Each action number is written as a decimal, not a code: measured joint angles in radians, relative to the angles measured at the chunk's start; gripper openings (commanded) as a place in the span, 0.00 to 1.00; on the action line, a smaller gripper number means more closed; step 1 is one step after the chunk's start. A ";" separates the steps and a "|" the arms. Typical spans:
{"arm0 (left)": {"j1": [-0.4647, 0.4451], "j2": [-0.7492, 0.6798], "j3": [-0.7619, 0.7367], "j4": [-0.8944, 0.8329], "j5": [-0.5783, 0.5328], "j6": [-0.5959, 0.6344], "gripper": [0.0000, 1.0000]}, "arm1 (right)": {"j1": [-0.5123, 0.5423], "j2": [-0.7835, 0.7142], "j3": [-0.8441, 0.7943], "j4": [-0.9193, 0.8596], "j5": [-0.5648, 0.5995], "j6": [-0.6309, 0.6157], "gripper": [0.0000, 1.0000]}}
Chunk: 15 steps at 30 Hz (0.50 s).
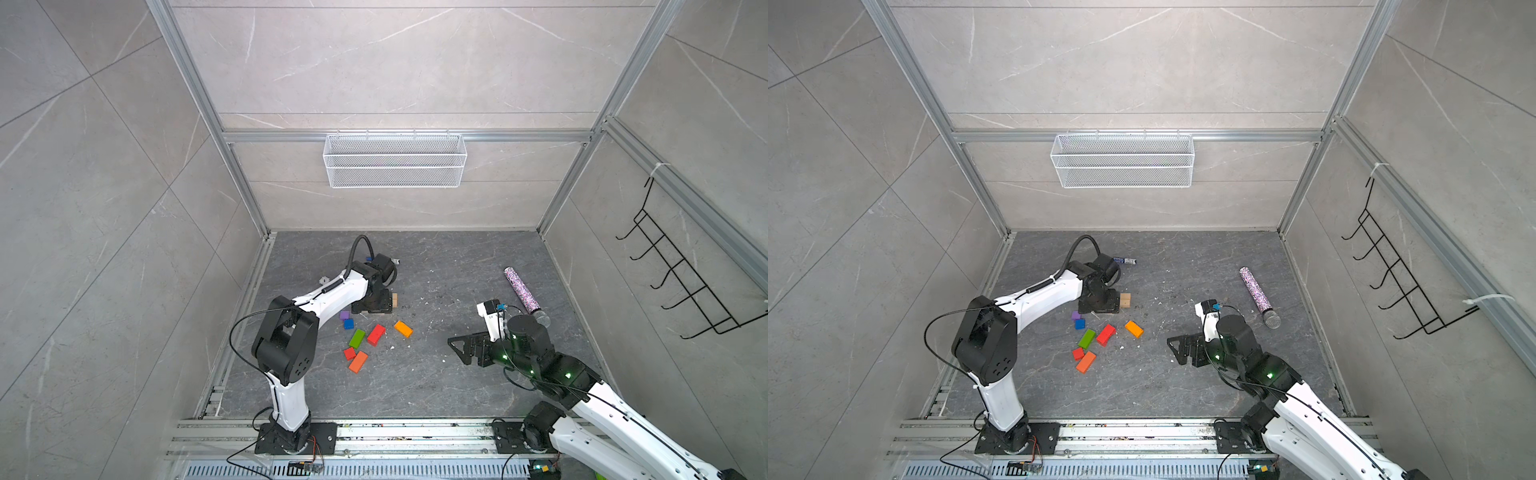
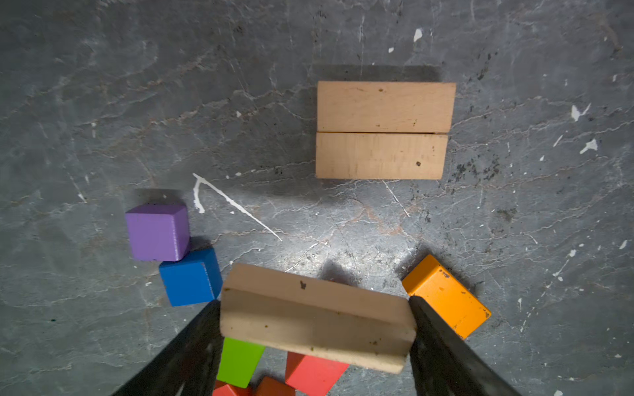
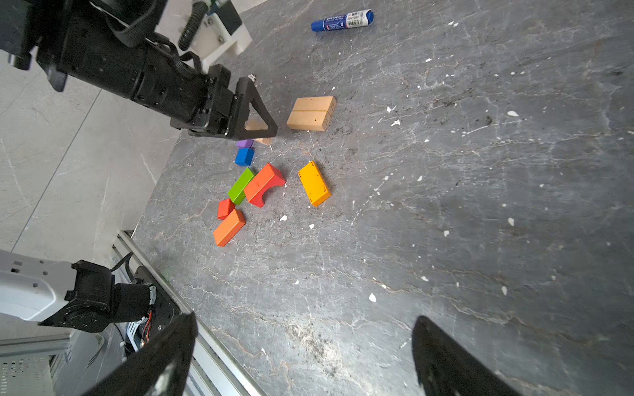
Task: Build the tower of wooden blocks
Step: 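Position the held block above the two-block stack with the left gripper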
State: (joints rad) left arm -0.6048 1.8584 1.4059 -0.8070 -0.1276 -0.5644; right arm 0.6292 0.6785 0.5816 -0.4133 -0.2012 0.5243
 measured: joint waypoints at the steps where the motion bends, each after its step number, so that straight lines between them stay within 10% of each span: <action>1: -0.008 0.013 0.000 0.005 0.000 -0.009 0.59 | 0.000 0.000 0.000 0.000 0.000 0.000 0.99; 15: -0.041 0.121 0.000 0.048 -0.005 -0.065 0.61 | 0.000 -0.011 0.001 -0.021 0.015 -0.001 0.99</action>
State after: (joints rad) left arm -0.6456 1.9793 1.4059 -0.7586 -0.1326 -0.6292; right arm 0.6292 0.6670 0.5823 -0.4343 -0.1860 0.5236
